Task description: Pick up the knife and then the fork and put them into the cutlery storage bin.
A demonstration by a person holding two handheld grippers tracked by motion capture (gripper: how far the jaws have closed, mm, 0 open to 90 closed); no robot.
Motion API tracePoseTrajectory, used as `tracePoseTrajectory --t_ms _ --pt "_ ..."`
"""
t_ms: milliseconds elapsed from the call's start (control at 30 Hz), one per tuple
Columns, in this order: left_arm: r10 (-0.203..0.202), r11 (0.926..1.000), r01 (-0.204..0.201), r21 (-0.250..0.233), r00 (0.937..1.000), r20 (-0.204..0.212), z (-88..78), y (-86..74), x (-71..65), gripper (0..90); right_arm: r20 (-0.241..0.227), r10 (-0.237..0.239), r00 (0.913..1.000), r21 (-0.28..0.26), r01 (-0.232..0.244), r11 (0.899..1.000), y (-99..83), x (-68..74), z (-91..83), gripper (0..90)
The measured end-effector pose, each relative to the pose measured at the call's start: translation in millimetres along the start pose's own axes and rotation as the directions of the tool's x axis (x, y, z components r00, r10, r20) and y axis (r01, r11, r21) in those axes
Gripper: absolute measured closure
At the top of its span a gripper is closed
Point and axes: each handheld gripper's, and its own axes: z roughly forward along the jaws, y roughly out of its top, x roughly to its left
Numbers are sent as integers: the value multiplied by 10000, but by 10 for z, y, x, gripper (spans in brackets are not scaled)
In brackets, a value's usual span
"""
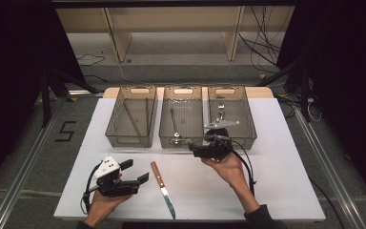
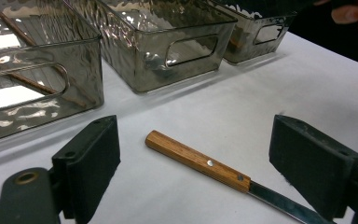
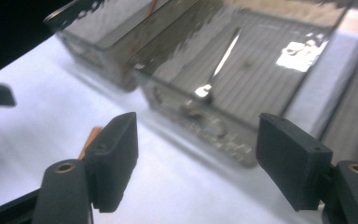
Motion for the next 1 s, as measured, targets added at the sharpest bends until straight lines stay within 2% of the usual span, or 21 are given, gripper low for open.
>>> tracePoseTrajectory --t_ms 433,700,1000 --pt "-141 9998 138 -162 9998 -153 -19 1 22 160 -533 -629 9966 624 662 9959 -266 350 172 288" --pt "-171 9997 168 -184 9997 -178 -23 -3 31 160 -905 -1138 9894 1071 1233 9866 -399 595 335 288" --pt "-220 9993 211 -304 9993 -296 -36 -1 42 160 -1085 -1484 9830 1459 1634 9757 -504 746 475 307"
